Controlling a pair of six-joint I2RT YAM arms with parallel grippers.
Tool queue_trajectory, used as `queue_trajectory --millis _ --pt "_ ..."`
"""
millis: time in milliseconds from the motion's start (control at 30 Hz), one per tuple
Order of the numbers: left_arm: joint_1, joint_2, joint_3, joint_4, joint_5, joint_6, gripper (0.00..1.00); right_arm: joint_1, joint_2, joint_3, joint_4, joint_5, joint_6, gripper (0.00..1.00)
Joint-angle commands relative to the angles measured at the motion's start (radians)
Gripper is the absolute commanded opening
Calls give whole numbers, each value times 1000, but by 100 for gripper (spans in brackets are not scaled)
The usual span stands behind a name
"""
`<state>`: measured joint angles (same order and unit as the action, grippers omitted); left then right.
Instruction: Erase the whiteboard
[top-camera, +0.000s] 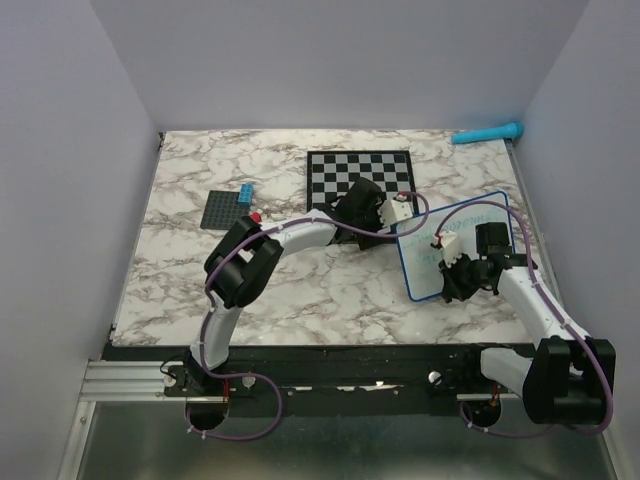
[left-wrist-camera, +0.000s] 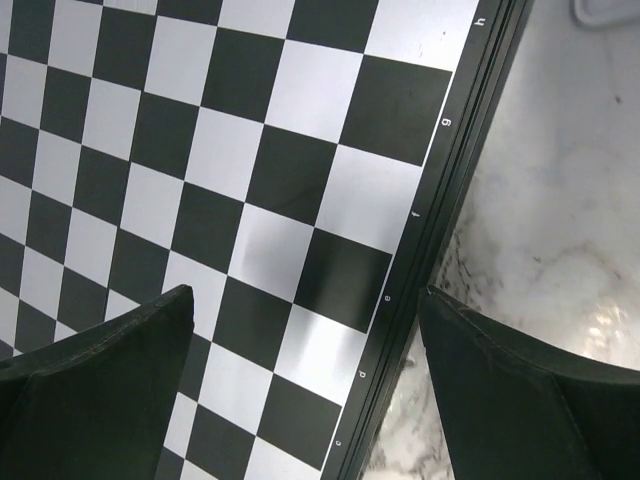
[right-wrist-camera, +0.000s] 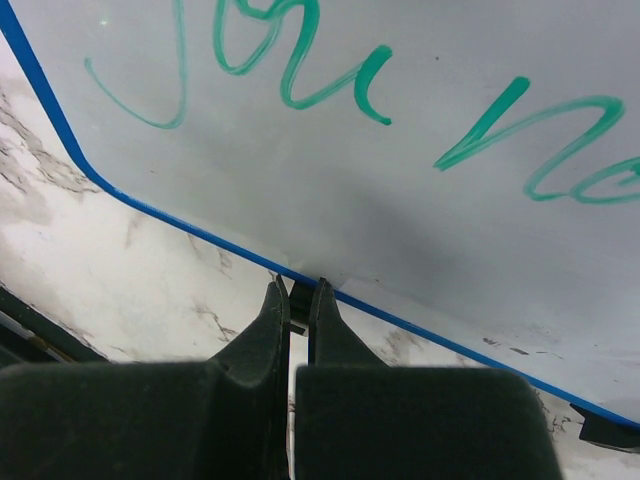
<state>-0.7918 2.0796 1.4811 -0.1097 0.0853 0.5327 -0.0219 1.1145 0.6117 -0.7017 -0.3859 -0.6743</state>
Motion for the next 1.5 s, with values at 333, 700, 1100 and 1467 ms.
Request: queue_trajectory --millis 333,700,1100,1467 --pt "121 159 303 -56 8 -88 99 -7 74 10 10 -57 -84 1" --pt "213 -136 197 -145 34 -237 99 0 19 89 -32 -223 5 1" --pt "305 -312 81 -140 2 -330 99 177 122 72 5 -194 8 1" --pt "379 -381 38 -159 -2 -399 99 353 240 155 84 -180 128 1"
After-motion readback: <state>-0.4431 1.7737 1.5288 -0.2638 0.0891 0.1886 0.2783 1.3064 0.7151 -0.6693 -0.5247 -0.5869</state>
